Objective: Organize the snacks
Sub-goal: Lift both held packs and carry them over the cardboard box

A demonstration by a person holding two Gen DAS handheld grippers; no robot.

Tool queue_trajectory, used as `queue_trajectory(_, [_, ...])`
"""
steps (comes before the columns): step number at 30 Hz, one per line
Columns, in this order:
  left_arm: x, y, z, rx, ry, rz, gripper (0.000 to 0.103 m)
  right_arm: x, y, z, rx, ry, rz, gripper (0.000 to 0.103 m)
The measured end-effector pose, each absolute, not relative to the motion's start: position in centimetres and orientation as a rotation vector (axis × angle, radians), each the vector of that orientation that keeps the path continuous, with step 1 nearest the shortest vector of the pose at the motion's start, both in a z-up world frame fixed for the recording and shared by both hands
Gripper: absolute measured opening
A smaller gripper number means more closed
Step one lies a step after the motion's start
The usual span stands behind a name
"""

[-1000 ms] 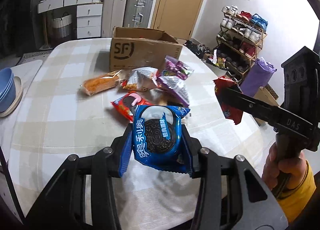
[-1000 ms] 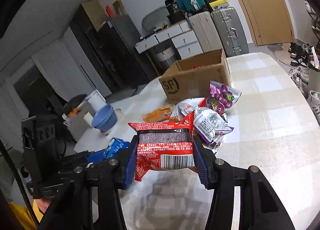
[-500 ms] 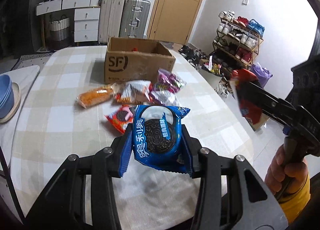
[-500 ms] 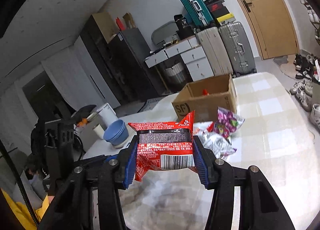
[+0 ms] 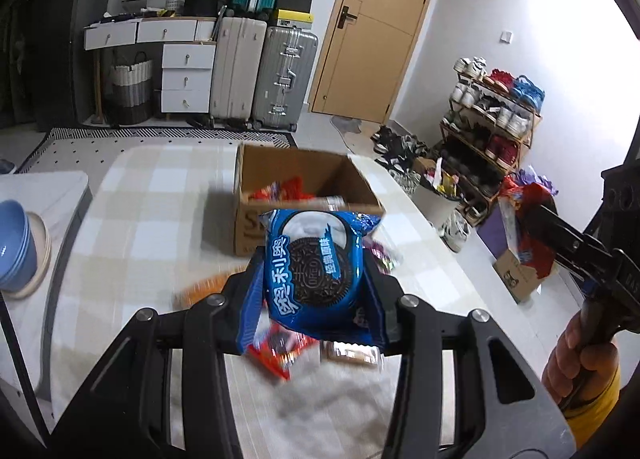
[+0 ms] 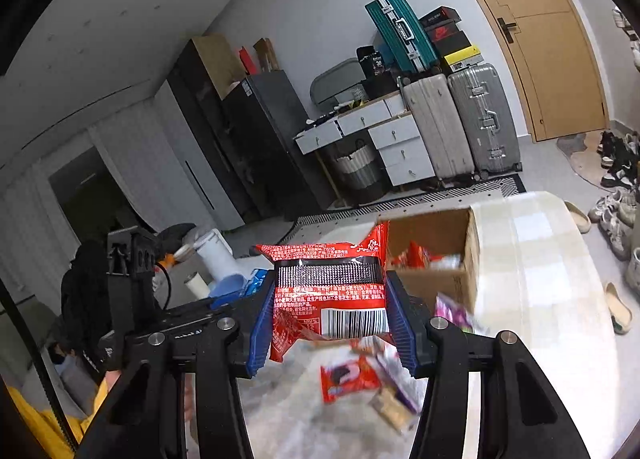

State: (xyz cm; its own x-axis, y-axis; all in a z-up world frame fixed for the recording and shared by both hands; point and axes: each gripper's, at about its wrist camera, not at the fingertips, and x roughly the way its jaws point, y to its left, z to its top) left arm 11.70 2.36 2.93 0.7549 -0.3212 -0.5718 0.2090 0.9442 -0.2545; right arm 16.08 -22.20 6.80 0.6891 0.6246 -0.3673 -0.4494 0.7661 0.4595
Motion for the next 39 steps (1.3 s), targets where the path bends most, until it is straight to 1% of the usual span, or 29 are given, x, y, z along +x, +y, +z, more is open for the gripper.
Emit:
queue_trajectory(8, [18.7,2.0,6.6,-0.145,0.636,-0.265,0.040,22.6,-21.0,9.4,0.318,0.541,0.618,0.051])
queue_trajectory(16, [26.6,1.0,8.7,-0.120,0.651,-0.270,0.040,30.2,-20.2,8.6,0.334,0.618,0.580,0.051])
queue_trajectory(25, [35.3,-0.4,5.7,-0.113,0.748,-0.262,0.040,35.8,-19.3,5.5,0.321,0.695,0.553,0.052])
queue_trajectory(34, [41.0,-0.6,0.7,-0.122,0.822,-0.246,0.040,38.6,-19.5,2.0,0.335,0.758,0.539,0.052])
queue_trajectory(39, [42.8,-0.7,-1.5,-0.110,0.852,-0.246,0.040,39.4,-19.4,0.8,0.337,0.779,0.536,0.052])
